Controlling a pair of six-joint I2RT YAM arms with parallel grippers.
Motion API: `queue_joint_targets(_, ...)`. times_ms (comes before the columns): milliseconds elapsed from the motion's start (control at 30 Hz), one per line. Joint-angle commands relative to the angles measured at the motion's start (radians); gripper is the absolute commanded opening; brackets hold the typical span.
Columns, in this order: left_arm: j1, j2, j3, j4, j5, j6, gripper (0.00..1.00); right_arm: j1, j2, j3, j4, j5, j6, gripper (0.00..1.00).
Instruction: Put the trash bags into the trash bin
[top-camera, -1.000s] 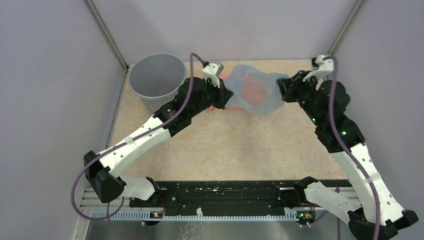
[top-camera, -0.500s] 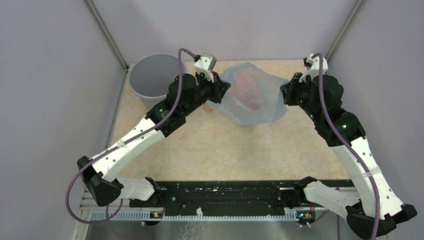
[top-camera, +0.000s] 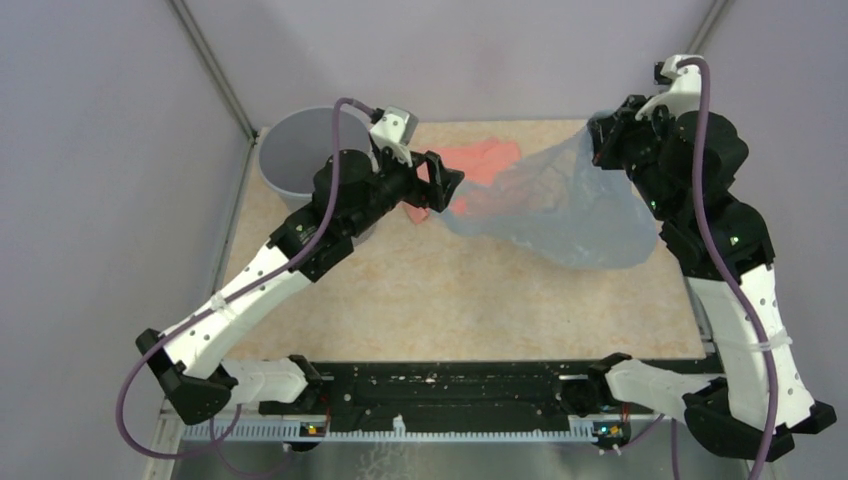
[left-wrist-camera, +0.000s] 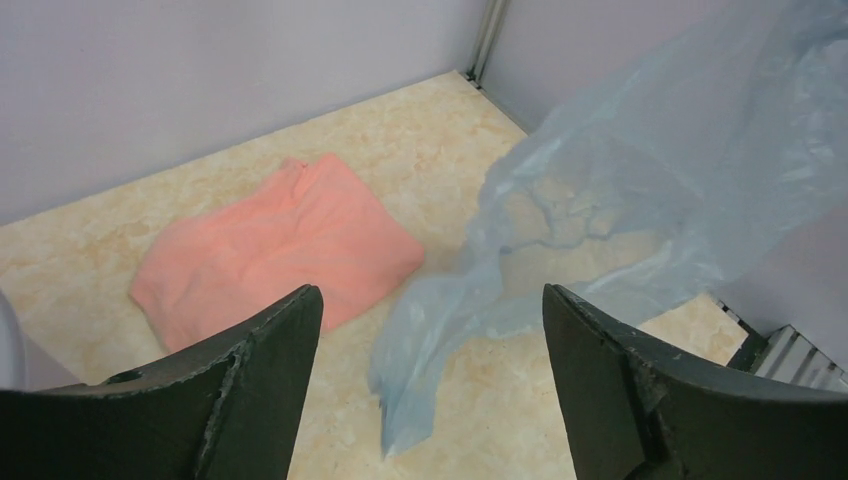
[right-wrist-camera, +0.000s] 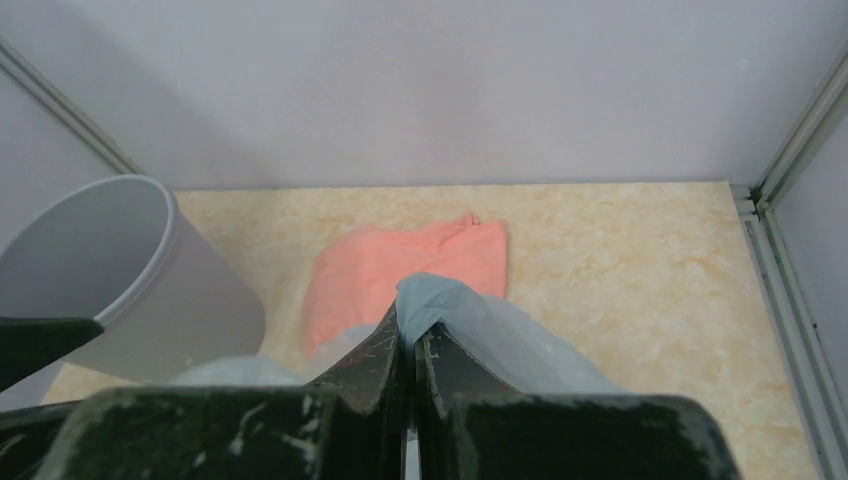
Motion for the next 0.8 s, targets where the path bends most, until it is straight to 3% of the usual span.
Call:
queue_joint_targets(0,-0.001,-0.076,0.042,-0.005,-0.030,0.044,0.88,-0.001,0.033,0.057,-0.044,0.038,-0.031,0.00)
queue_joint_targets(267,0.044,-0.052,0.052,-0.115,-0.311,0.130,0.91,-0.001,0.073,0.128,-0.096,0.049,-0.058,0.00)
queue_joint_targets(500,0.225,0.055,0.100,-0.222,-0.298,0.136,0.89,-0.001,0.099,0.161,-0.123,0.051,-0.092,0.00)
queue_joint_targets(767,0.324,0.225,0.202,-0.387,-0.290,0.114,0.75,-0.001,0.111,0.186,-0.141,0.052,-0.116,0.00)
